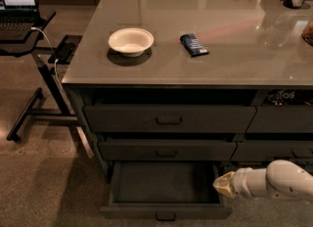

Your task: Close bottom drawer

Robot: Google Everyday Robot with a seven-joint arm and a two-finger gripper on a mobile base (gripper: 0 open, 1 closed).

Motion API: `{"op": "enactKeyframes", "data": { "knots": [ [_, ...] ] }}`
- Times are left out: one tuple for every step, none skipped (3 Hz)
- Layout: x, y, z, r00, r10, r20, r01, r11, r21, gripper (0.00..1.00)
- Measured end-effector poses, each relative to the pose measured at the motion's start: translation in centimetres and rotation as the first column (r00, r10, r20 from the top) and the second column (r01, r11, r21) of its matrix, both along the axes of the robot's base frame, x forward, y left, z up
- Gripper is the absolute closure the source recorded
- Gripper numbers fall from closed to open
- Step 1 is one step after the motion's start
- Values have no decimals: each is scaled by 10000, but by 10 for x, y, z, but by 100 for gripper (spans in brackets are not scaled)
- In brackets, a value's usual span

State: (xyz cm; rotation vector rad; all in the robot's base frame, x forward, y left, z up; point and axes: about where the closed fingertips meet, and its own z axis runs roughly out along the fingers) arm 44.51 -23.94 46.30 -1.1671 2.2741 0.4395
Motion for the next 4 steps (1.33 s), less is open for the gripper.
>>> {"op": "enactKeyframes", "data": {
  "knots": [
    [-4,3,2,9988,463,-169,-461,9989,87,100],
    [-4,3,2,9988,463,-170,-461,9989,87,100],
    [-2,13,-23,9982,459,-383,-462,9989,-62,100],
    [-8,26,-81,9976,427,-552,-446,9984,-333,100]
  ]
}}
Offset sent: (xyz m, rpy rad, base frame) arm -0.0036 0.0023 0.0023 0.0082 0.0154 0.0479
